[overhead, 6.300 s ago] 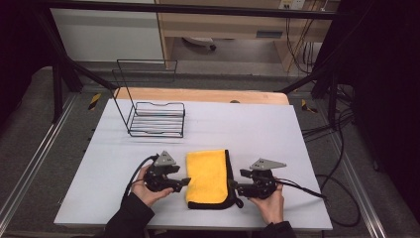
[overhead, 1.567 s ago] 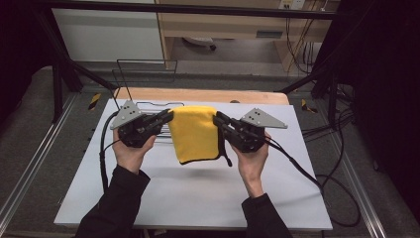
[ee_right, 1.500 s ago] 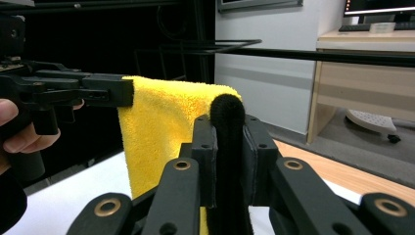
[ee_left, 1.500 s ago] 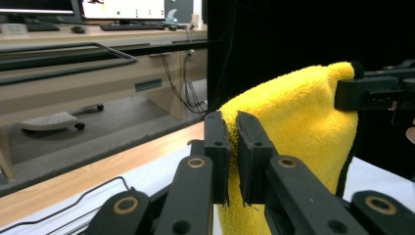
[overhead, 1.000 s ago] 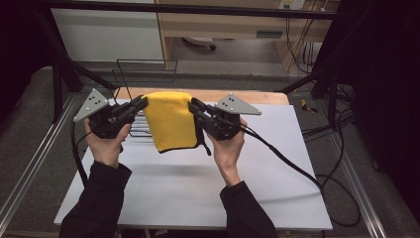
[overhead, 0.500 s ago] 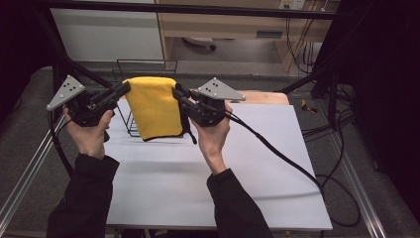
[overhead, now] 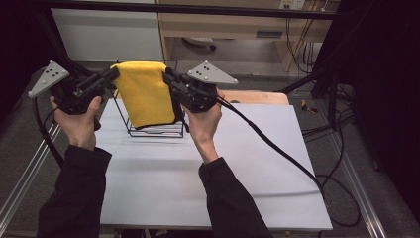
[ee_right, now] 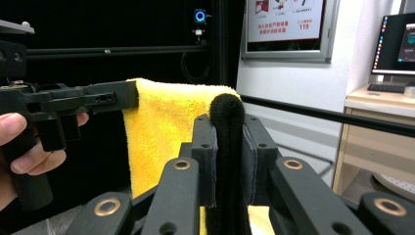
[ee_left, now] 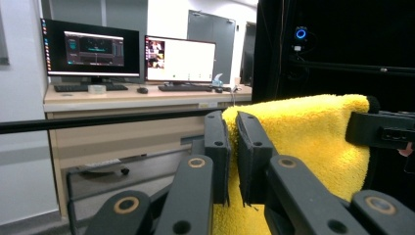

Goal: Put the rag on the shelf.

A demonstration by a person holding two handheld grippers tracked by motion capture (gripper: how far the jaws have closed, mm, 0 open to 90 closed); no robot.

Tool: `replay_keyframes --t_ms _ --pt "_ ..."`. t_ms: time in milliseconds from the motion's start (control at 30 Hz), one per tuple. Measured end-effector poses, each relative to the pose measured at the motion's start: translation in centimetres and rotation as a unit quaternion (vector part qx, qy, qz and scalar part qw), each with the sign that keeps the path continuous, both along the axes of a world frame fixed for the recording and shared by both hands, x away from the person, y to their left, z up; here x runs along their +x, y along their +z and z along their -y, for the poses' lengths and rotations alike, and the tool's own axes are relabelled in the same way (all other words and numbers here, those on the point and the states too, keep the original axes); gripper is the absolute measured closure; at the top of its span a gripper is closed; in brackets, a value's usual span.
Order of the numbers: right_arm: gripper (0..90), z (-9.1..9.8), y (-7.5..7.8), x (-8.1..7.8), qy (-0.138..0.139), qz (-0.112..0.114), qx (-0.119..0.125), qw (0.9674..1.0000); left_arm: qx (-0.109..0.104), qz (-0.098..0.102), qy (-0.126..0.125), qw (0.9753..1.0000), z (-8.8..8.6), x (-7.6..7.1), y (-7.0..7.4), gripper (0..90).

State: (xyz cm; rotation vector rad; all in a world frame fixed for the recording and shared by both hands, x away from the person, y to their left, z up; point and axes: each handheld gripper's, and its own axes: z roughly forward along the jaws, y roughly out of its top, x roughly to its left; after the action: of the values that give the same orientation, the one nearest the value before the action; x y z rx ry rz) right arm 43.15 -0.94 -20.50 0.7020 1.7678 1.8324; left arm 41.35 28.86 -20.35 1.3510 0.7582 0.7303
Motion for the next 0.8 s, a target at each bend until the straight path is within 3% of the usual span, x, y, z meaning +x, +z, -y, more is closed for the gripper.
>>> replay_keyframes --t_ms 800 --pt "78.9 -3.4 5.4 3.0 -0.008 0.026 0.015 0.9995 -0.010 0.024 0.030 0.9992 -2.5 2.5 5.4 84.3"
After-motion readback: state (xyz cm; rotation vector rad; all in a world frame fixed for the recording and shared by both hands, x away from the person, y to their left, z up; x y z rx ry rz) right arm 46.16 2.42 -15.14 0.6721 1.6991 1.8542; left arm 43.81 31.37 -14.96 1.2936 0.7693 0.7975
